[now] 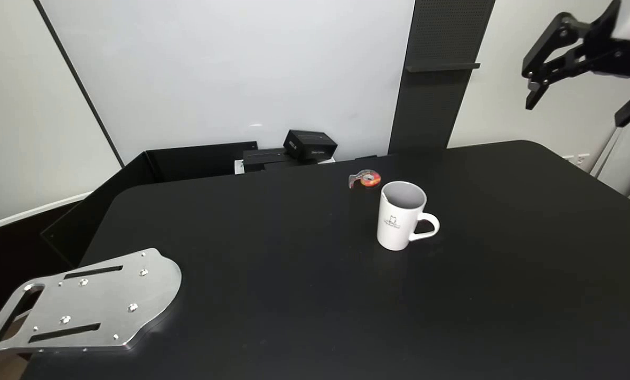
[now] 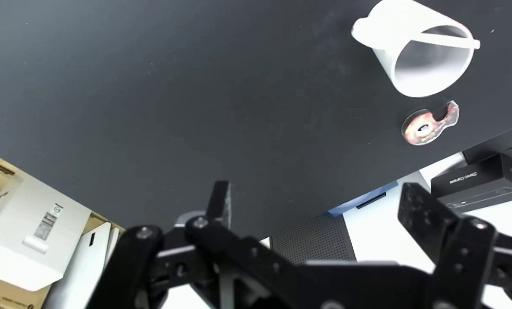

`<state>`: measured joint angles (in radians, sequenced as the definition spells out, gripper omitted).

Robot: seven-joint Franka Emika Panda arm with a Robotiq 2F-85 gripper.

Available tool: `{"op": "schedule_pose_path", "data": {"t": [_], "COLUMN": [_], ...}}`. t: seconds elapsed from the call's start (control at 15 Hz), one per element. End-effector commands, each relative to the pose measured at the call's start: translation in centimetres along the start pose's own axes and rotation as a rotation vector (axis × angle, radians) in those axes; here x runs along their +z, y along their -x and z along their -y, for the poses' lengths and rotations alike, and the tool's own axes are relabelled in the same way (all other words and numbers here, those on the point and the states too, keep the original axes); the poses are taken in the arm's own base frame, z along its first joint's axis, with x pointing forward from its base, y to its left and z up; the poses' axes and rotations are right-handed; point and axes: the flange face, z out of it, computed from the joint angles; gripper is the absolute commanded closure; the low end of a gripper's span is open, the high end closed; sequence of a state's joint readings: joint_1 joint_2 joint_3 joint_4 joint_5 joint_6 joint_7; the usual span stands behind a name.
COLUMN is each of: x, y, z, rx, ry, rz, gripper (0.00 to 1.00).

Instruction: Remove the spoon from the mug cup and place it on the table

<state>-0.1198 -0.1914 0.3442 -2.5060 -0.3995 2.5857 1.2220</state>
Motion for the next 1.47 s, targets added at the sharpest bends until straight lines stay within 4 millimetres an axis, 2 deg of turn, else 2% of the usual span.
{"op": "schedule_pose_path", "data": {"t": [0.0,0.4,0.47,0.73,1.4], "x": [1.5,3.5,2.7,3.5,3.6], "y": [0.6,2.7,3.0,3.2,2.9], "z": [3.5,8.8,6.7,8.3,8.3], "rx": [0.04,0.022,-0.002,-0.006,-0.005], "ry": [0.003,0.006,-0.008,-0.004,-0.004], "rz": [-0.021,-0.012,-0.007,0.01,0.006], "gripper": [0.0,0.0,0.0,0.0,0.0]}}
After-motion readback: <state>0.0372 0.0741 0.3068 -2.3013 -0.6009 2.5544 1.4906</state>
